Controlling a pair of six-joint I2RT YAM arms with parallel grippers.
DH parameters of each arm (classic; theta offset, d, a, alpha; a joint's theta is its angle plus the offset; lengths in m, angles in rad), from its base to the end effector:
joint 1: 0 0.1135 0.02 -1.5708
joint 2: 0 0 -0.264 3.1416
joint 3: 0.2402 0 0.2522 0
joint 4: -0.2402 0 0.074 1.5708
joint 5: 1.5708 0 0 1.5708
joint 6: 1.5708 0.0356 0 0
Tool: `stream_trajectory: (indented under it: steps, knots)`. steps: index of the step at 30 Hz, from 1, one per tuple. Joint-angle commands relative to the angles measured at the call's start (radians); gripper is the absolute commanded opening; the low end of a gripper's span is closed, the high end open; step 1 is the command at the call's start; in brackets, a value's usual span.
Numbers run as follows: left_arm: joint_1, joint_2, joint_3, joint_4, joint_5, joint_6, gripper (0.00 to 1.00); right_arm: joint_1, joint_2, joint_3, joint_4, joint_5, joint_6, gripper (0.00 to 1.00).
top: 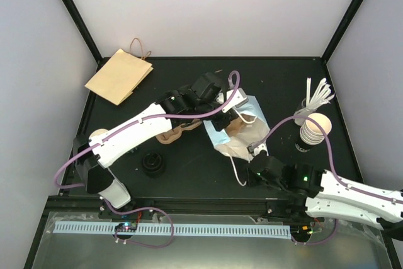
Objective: Pack the takeout coffee
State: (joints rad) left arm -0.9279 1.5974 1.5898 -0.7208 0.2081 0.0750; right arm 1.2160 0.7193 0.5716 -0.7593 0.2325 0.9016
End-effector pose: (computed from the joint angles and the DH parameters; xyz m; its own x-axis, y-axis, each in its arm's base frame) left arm 0.2061 -0.2875 0.3631 -0.3323 0.5660 -0.7545 0.9030 0.4219 -0.0812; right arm 0.0561 0.1279 0.2252 -0.8468 -0.0886 -0.5246 -0.3208 0.8716 0.3706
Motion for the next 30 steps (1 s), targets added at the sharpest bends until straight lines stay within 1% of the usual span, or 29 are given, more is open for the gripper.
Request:
stream_trajectory:
  steps: [1,5,9,15,21,24,30]
  knots:
    - [-0.010,0.012,0.068,0.083,0.038,0.008,0.02,0.007,-0.039,0.057,-0.078,0.070,0.019,0.13]
    - [-0.014,0.024,0.105,0.083,0.084,-0.011,0.02,0.006,-0.028,0.091,-0.107,0.074,0.013,0.13]
    - [-0.014,0.006,0.079,0.072,0.078,-0.020,0.02,0.006,-0.026,0.097,-0.099,0.061,-0.003,0.12]
    - [-0.012,-0.026,0.003,-0.017,-0.052,-0.011,0.01,0.006,0.052,0.074,-0.018,-0.026,-0.047,0.10]
    - [0.001,-0.099,-0.122,-0.023,-0.196,0.000,0.02,0.015,0.192,0.062,0.156,-0.086,-0.082,0.09]
    - [0.029,-0.136,-0.168,-0.033,-0.222,0.016,0.02,0.028,0.268,0.090,0.219,-0.094,-0.100,0.09]
    - [0.095,-0.230,-0.242,-0.056,-0.231,0.084,0.02,0.068,0.395,0.172,0.271,-0.087,-0.123,0.09]
